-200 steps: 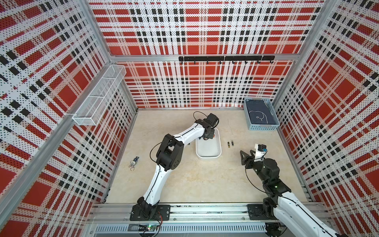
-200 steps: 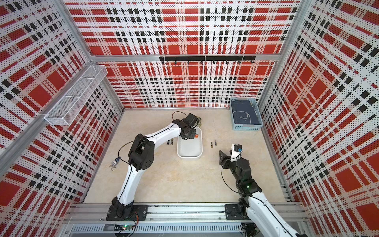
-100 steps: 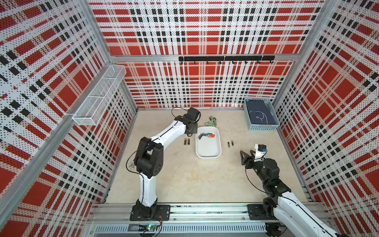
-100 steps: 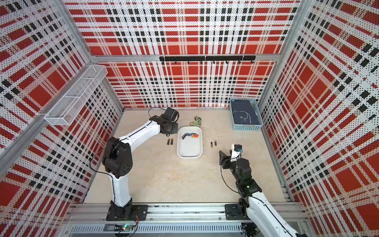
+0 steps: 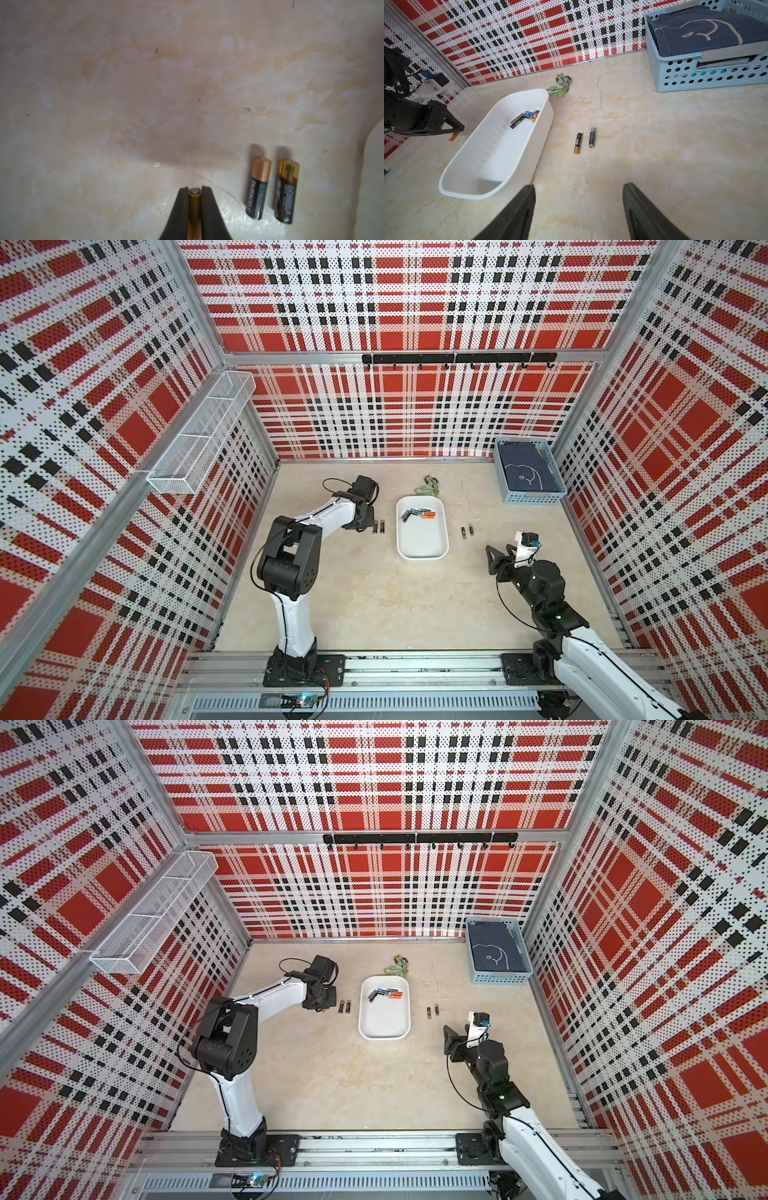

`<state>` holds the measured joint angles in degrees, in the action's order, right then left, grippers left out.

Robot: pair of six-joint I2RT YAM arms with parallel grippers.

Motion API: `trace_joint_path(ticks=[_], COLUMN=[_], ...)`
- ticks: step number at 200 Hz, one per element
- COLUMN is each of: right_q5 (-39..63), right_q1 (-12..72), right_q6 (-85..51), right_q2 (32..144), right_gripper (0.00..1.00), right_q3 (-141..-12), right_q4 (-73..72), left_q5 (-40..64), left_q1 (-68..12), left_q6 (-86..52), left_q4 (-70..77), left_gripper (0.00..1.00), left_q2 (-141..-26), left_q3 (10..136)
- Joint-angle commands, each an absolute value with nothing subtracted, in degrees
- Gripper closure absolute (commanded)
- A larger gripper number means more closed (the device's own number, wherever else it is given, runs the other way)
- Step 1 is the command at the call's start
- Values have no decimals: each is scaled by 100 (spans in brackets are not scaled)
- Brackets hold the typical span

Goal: Take the batteries out of the storage box
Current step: Place the battery at the center of the board.

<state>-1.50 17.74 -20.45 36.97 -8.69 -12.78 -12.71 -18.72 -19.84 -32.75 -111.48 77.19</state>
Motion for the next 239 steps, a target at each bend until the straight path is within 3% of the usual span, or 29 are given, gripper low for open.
trace_joint_path(ticks=[1, 85, 127, 160, 189, 239], right_q5=[-163, -169, 90, 857, 93, -79], right_q1=[1811, 1812, 1819, 2017, 3017, 3356], right_q6=[-2030, -2030, -1969, -2223, -2285, -3079], right_q2=[3700, 3700, 4104, 5214, 6467, 8754], right_gripper=[27, 27, 26, 31, 31, 36], right_q3=[-905, -905, -1091, -2594, -4118, -5958], right_q4=[-1392, -1393, -1407, -469, 475, 1088], left_q5=[-1173, -1212, -1203, -1202, -1229, -1535], left_q1=[-1854, -1959, -1998, -2056, -2090, -2181], left_q6=[-1899, -1920, -1907, -1925, -1907, -1963], left_q4=[-3049, -3008, -2963, -2981, -3096, -3219], left_gripper=[100, 100, 85, 74, 72, 69], left_q2=[-11404, -11717, -11752, -11633, -11545, -10830], left_q3=[7846, 7963, 8020, 8050, 8168, 8200])
